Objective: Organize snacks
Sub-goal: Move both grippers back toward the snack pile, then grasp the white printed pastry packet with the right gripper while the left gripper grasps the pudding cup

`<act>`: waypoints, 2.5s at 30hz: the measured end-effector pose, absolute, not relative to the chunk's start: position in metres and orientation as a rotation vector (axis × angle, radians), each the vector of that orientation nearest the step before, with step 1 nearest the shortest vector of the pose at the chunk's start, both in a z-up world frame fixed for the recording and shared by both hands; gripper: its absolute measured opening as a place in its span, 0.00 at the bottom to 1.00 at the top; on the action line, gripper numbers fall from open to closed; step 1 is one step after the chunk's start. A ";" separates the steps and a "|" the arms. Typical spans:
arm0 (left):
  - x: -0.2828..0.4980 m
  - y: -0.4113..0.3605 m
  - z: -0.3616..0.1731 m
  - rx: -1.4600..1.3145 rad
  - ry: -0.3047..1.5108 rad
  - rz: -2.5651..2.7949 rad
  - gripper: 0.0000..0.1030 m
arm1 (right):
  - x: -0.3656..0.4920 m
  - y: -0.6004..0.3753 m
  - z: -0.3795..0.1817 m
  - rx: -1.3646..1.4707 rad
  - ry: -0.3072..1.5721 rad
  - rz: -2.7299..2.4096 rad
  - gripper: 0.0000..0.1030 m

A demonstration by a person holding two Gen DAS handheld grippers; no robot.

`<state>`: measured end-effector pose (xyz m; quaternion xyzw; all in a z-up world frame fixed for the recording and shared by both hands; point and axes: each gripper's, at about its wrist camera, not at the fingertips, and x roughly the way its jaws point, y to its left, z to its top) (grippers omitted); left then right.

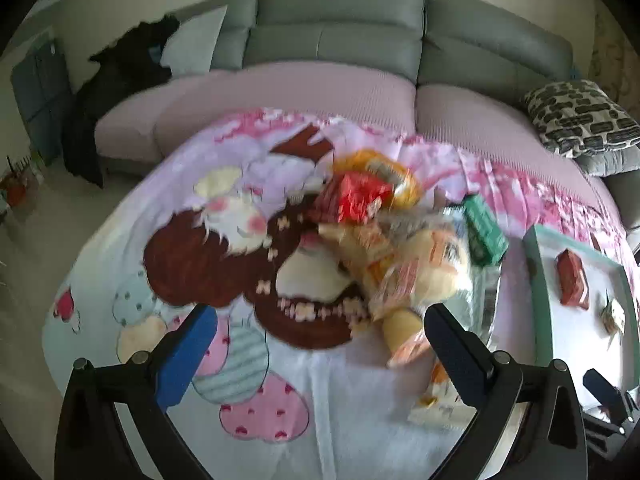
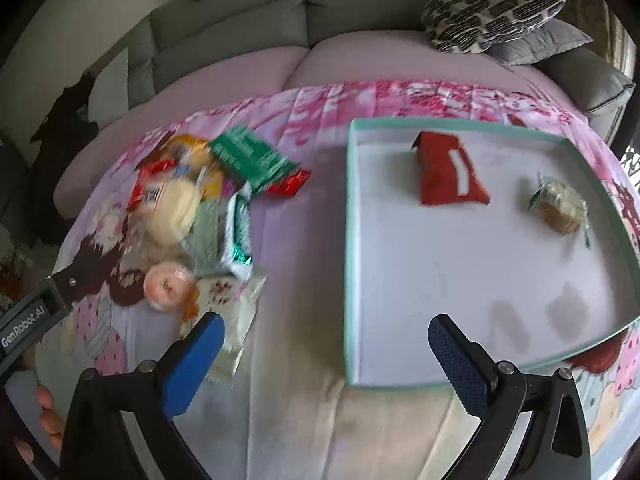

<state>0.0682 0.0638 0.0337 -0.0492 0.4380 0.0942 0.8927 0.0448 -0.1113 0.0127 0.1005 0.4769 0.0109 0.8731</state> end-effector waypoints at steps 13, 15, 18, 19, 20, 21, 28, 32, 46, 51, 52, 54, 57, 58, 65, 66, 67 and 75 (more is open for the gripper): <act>0.070 0.085 -0.003 -0.187 1.027 0.163 1.00 | 0.053 -0.089 0.013 0.143 0.982 0.053 1.00; 0.072 0.087 -0.005 -0.200 1.031 0.159 1.00 | 0.055 -0.081 0.013 0.132 0.975 0.070 1.00; 0.073 0.092 -0.007 -0.215 1.032 0.167 1.00 | 0.060 -0.067 0.010 0.080 0.974 0.071 1.00; 0.073 0.095 -0.008 -0.221 1.032 0.175 1.00 | 0.061 -0.064 0.009 0.062 0.973 0.065 1.00; 0.074 0.097 -0.008 -0.226 1.033 0.181 1.00 | 0.062 -0.060 0.008 0.040 0.972 0.058 1.00; 0.074 0.101 -0.010 -0.234 1.035 0.193 1.00 | 0.061 -0.059 0.009 0.035 0.970 0.053 1.00; 0.076 0.110 -0.018 -0.264 1.055 0.226 1.00 | 0.060 -0.044 0.015 0.000 0.922 0.121 1.00; 0.076 0.109 -0.018 -0.259 1.053 0.224 1.00 | 0.064 -0.032 0.008 -0.021 0.934 0.157 1.00; 0.081 0.099 -0.020 -0.239 1.052 0.178 1.00 | 0.080 -0.044 -0.016 0.059 1.021 0.132 0.92; 0.084 0.085 -0.018 -0.211 1.056 0.100 1.00 | 0.077 -0.045 -0.017 0.039 1.021 0.124 0.82; 0.084 0.081 -0.017 -0.210 1.056 0.069 1.00 | 0.077 -0.047 -0.016 0.043 1.021 0.123 0.81; 0.085 0.075 -0.016 -0.208 1.054 0.021 1.00 | 0.073 -0.050 -0.016 0.044 1.021 0.117 0.74; 0.086 0.067 -0.016 -0.190 1.057 -0.015 1.00 | 0.074 -0.054 -0.016 0.030 1.026 0.097 0.64; 0.088 0.064 -0.016 -0.179 1.058 -0.018 1.00 | 0.073 -0.056 -0.015 0.031 1.027 0.097 0.63; 0.105 0.048 -0.031 -0.165 1.094 -0.061 0.99 | 0.072 -0.058 -0.015 0.031 1.029 0.099 0.62; 0.107 0.045 -0.033 -0.167 1.093 -0.073 0.99 | 0.072 -0.058 -0.015 0.030 1.030 0.098 0.62; 0.111 0.043 -0.035 -0.169 1.089 -0.086 0.97 | 0.072 -0.058 -0.015 0.030 1.030 0.099 0.62; 0.117 0.036 -0.035 -0.138 1.058 -0.104 0.67 | 0.072 -0.058 -0.016 0.036 1.030 0.103 0.61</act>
